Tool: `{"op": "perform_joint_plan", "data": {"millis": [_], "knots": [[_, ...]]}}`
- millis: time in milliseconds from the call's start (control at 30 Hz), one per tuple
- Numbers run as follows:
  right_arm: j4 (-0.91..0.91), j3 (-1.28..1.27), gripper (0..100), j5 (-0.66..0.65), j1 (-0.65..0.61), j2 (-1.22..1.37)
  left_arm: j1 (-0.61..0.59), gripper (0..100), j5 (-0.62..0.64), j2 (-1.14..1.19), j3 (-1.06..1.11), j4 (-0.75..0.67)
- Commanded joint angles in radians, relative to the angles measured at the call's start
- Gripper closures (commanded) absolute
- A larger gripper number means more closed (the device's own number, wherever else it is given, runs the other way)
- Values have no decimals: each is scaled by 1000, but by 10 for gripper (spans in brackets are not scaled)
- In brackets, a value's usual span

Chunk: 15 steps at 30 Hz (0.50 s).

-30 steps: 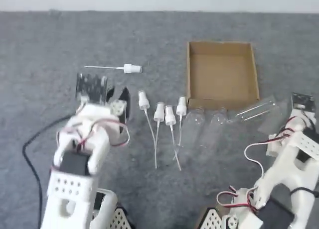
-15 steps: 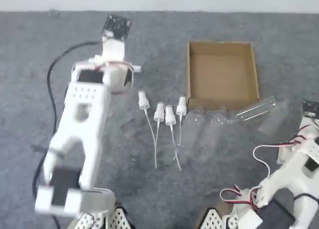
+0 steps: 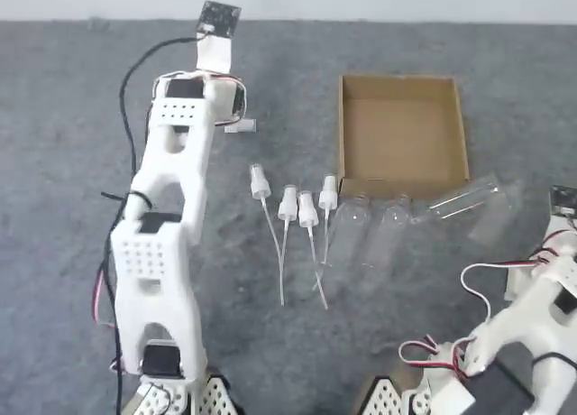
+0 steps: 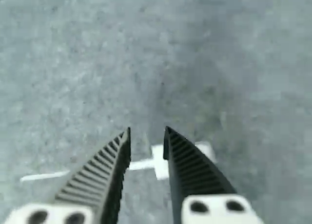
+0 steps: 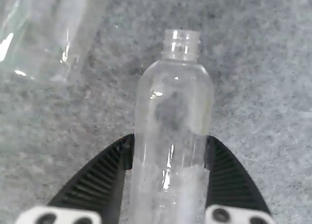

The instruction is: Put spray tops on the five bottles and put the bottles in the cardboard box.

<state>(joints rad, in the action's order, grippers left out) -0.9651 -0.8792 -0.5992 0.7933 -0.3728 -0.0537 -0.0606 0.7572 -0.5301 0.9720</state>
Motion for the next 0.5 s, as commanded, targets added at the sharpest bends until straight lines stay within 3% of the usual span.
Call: {"op": "perform_joint_plan", "data": {"millis": [0, 467], "knots": [[13, 3, 826, -11, 15, -5, -20, 901, 17, 127, -231, 58], [8, 3, 826, -11, 8, -5, -17, 906, -120, 377, -750, 707]]}}
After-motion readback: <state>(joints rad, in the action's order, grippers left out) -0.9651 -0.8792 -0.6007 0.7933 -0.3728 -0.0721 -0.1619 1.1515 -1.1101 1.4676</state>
